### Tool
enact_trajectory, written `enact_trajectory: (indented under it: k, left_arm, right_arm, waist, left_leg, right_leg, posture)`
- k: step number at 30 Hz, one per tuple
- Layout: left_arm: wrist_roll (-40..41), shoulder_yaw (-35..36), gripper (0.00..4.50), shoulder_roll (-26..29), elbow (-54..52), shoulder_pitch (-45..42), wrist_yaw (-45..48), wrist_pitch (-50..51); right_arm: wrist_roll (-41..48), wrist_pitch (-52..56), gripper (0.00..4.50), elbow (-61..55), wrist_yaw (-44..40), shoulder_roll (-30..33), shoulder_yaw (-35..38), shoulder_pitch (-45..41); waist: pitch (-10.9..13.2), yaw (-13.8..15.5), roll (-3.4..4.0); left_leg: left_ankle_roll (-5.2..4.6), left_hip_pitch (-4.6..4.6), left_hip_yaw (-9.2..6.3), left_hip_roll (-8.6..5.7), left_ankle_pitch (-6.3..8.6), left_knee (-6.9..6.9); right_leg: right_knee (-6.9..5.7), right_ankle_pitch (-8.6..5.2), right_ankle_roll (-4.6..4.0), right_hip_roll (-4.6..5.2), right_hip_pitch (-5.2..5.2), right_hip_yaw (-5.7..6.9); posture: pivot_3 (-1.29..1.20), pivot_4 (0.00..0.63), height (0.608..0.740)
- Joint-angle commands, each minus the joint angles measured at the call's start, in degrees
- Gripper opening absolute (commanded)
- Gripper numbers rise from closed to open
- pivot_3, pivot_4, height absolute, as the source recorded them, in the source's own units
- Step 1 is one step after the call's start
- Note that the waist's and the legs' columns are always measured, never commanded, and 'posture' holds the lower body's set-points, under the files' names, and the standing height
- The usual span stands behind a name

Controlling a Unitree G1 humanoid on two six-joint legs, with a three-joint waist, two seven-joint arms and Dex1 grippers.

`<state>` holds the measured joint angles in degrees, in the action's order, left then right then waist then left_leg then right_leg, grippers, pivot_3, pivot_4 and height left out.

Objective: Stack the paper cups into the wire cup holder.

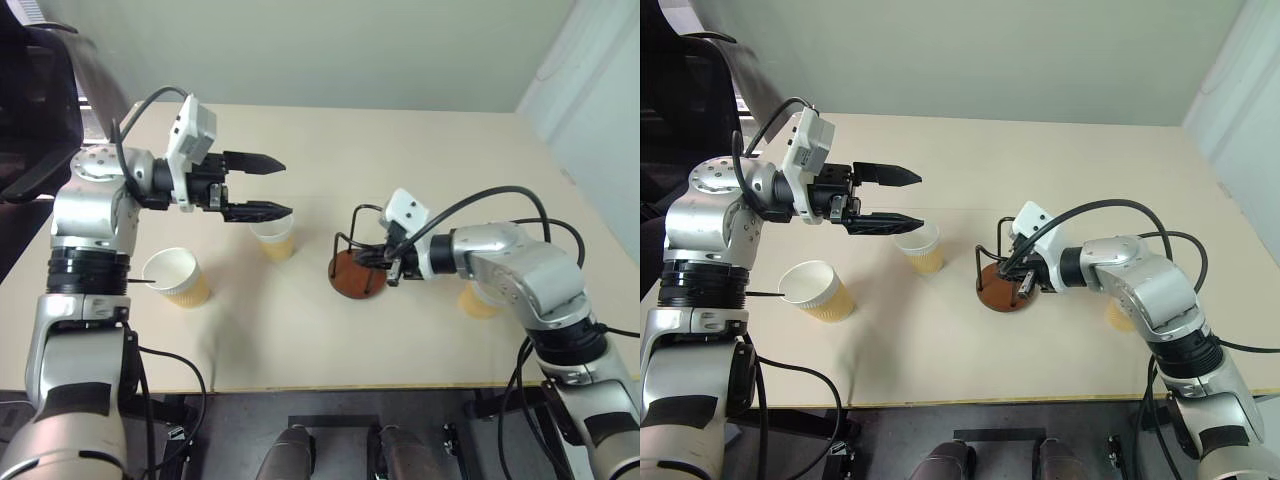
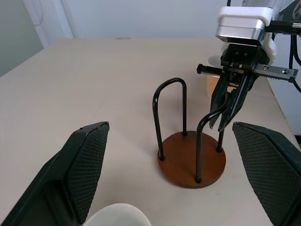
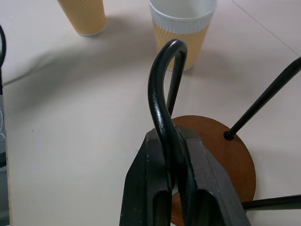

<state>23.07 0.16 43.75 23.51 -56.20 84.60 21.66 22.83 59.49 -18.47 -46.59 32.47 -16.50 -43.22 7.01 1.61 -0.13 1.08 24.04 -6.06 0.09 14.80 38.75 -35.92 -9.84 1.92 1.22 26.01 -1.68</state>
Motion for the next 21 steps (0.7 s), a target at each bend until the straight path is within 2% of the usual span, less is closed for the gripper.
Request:
enact_trajectory:
  k: [1, 6, 9, 18, 21]
  left_arm:
    - [0.4, 1.3, 4.5, 0.6, -1.7, -0.9, -0.4, -0.2]
    - [0.3, 1.4, 4.5, 0.5, -1.9, -0.8, -1.0, -0.5]
    - [0.3, 1.4, 4.5, 0.4, -1.8, -0.8, -1.4, -0.8]
    - [0.1, 1.0, 4.5, -0.1, -1.3, -1.3, -2.0, -1.3]
    - [0.1, 0.9, 4.5, -0.3, -0.9, -1.4, -1.9, -1.5]
  right_arm:
    - [-0.6, -2.7, 0.03, -1.1, -0.9, 0.4, -0.7, -1.1]
    - [-1.4, -5.0, 0.03, -1.0, -2.2, 1.3, -2.7, -0.4]
    - [-2.6, -6.6, 0.78, -0.8, -2.7, 2.1, -4.2, 0.0]
    - [-1.1, -7.1, 3.9, -1.9, -4.4, 4.3, -0.5, -0.4]
    - [2.1, -5.8, 3.9, -3.2, -6.6, 6.8, 3.1, -0.8]
  waist:
    - [0.0, 0.0, 0.0]
    - [0.0, 0.0, 0.0]
    - [0.0, 0.0, 0.0]
    - [0.0, 0.0, 0.0]
    - [0.0, 0.1, 0.0]
  left_leg:
    - [-0.01, 0.0, 0.0, 0.0, 0.0, 0.0]
    - [-0.01, 0.0, 0.0, 0.0, 0.0, 0.02]
    - [-0.01, 0.0, 0.0, 0.0, 0.01, 0.02]
    - [-0.04, 0.0, 0.0, 0.0, 0.02, 0.06]
    - [-0.04, 0.03, 0.0, -0.01, 0.02, 0.09]
  right_leg:
    - [0.0, 0.0, 0.0, 0.0, 0.0, 0.0]
    - [0.01, 0.0, 0.0, 0.0, 0.0, 0.0]
    - [0.0, 0.0, 0.0, 0.0, 0.0, 0.0]
    - [-0.01, 0.01, -0.01, 0.0, -0.02, 0.0]
    - [-0.01, 0.01, -0.01, 0.0, -0.02, 0.0]
  posture:
    - [0.0, 0.15, 0.74]
    - [0.0, 0.15, 0.74]
    - [0.0, 0.15, 0.74]
    - [0.0, 0.15, 0.74]
    - [0.0, 0.15, 0.74]
